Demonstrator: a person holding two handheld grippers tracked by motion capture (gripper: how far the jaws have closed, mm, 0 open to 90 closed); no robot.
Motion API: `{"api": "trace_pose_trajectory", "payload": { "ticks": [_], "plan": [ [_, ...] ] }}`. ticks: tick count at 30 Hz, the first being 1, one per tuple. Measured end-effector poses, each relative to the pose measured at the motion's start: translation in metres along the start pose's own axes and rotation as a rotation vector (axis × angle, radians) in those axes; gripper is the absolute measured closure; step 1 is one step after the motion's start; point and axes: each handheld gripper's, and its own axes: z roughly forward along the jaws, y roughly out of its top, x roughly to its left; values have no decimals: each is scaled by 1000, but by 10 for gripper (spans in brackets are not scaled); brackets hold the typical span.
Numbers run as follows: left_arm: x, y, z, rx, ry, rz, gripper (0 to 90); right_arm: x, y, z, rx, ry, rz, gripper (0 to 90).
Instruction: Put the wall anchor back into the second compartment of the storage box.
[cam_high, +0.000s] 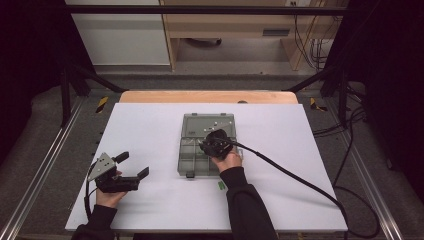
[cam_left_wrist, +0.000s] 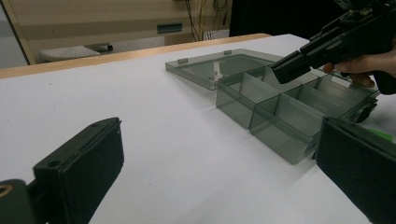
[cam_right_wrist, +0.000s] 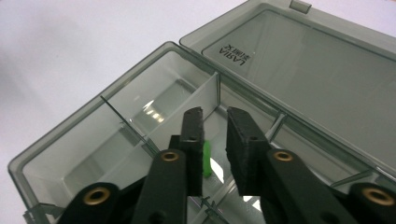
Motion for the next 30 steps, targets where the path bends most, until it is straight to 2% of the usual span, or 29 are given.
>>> {"api": "trace_pose_trajectory", "payload": {
  "ticks": [2,3,4,5,6,8,9,10,15,16,19,21,22,24,25,26,27,28,30],
  "plan": [
    [0,0,0,-1,0,0,7,2,2,-7,-32,-3,-3,641],
    [0,0,0,-2,-1,0,7,2,2,-7,-32,-3,-3,641],
    [0,0,0,-3,-1,0,7,2,3,-10,-48,-6,-10,595],
    [0,0,0,-3,-1,-1,7,5,5,-16,-79,-18,-19,493],
    [0,0,0,-3,0,-1,7,5,5,-16,-79,-18,-19,493],
    [0,0,0,-3,0,0,7,7,7,-23,-103,-28,-17,406],
    [0,0,0,-3,0,0,7,9,8,-28,-119,-35,-20,334],
    [0,0,0,-3,1,-1,7,9,8,-28,-119,-35,-20,334],
    [0,0,-1,-4,2,-1,7,11,10,-43,-146,-53,-7,189],
    [0,0,-1,-4,2,-1,7,11,9,-51,-171,-51,-3,153],
    [0,0,-1,-4,2,-1,7,11,7,-59,-194,-66,-4,100],
    [0,0,-1,-6,3,-3,7,11,5,-66,-198,-102,-7,54],
    [0,0,-1,-6,3,-2,7,10,3,-72,-195,-137,-15,31],
    [0,0,-1,-4,4,0,7,9,1,-76,-202,-146,-12,31],
    [0,0,-1,-3,4,0,7,9,-1,-79,-209,-146,-8,83],
    [0,0,-1,-3,4,1,7,7,-3,-83,-204,-115,-4,127],
    [0,0,-1,-3,4,0,7,5,-5,-86,-203,-86,4,104],
    [0,0,-1,-3,5,0,7,3,-9,-92,-209,-107,24,46],
    [0,0,0,-3,4,0,7,2,-11,-96,-218,-121,15,44]
  ]
}}
